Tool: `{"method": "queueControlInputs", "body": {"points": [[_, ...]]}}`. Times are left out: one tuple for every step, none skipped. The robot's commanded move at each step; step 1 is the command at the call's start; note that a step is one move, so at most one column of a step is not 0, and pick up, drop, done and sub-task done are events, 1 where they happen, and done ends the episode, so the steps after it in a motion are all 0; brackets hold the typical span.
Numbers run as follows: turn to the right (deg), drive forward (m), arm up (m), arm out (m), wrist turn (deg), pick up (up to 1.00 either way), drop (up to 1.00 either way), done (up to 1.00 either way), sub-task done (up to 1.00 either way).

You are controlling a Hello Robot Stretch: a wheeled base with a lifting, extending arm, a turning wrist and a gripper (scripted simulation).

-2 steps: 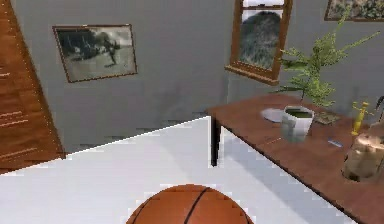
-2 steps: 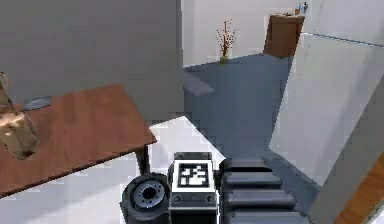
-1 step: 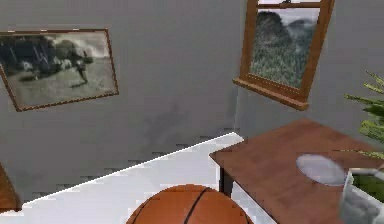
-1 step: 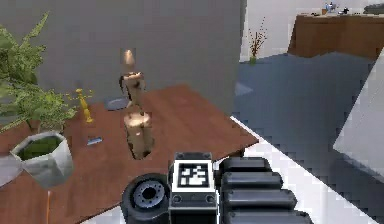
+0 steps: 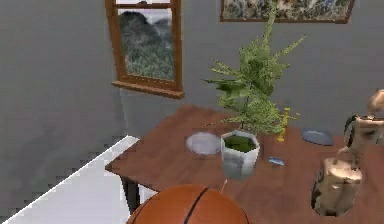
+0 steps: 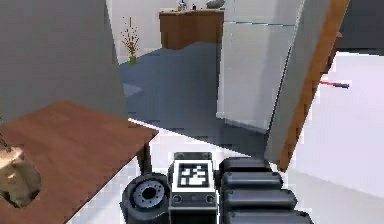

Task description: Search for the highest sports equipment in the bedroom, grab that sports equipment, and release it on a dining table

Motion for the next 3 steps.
{"method": "queueControlInputs", "body": {"points": [[-30.0, 0.0, 0.0, 0.0, 0.0, 0.0, 0.0, 0.0, 0.0], [18.0, 0.0, 0.0, 0.0, 0.0, 0.0, 0.0, 0.0, 0.0], [-6.0, 0.0, 0.0, 0.0, 0.0, 0.0, 0.0, 0.0, 0.0]]}}
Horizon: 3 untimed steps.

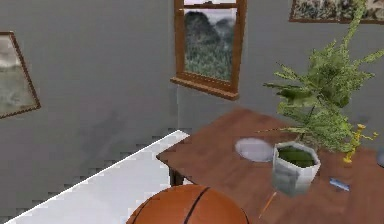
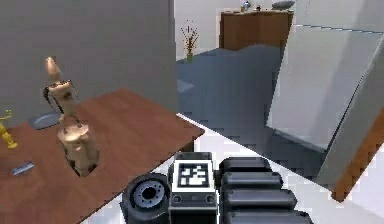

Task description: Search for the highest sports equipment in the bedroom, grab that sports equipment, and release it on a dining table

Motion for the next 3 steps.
{"method": "queueControlInputs", "body": {"points": [[3.0, 0.0, 0.0, 0.0, 0.0, 0.0, 0.0, 0.0, 0.0], [45.0, 0.0, 0.0, 0.0, 0.0, 0.0, 0.0, 0.0, 0.0], [9.0, 0.0, 0.0, 0.0, 0.0, 0.0, 0.0, 0.0, 0.0]]}}
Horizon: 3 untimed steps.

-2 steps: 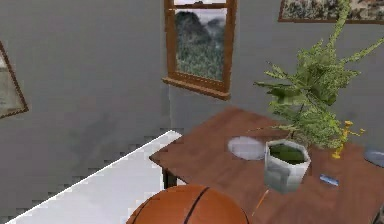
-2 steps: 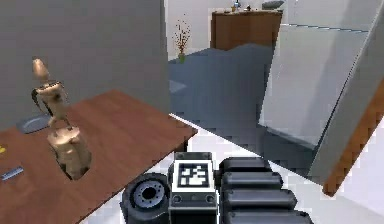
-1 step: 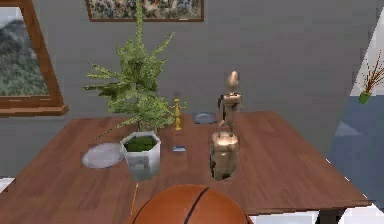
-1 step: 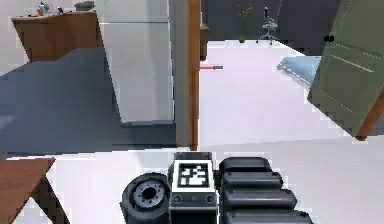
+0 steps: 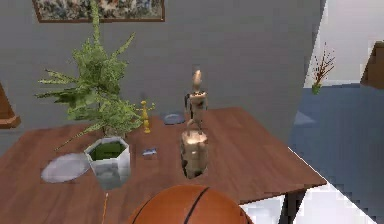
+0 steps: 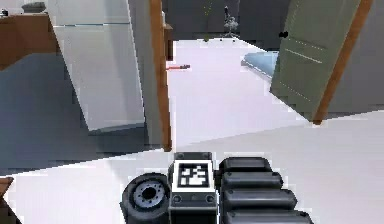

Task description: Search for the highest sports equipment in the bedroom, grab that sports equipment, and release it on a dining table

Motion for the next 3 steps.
{"method": "queueControlInputs", "body": {"points": [[0.0, 0.2, 0.0, 0.0, 0.0, 0.0, 0.0, 0.0, 0.0], [-45.0, 0.0, 0.0, 0.0, 0.0, 0.0, 0.0, 0.0, 0.0], [-45.0, 0.0, 0.0, 0.0, 0.0, 0.0, 0.0, 0.0, 0.0]]}}
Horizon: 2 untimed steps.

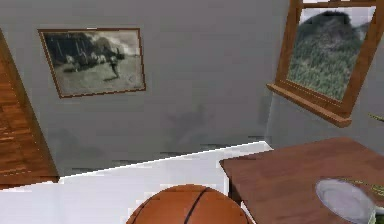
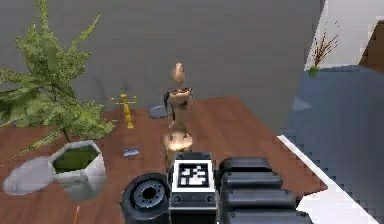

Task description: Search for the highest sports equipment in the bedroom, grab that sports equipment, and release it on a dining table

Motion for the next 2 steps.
{"method": "queueControlInputs", "body": {"points": [[-18.0, 0.0, 0.0, 0.0, 0.0, 0.0, 0.0, 0.0, 0.0], [0.0, 0.0, 0.0, 0.48, 0.0, 0.0, 0.0, 0.0, 0.0]]}}
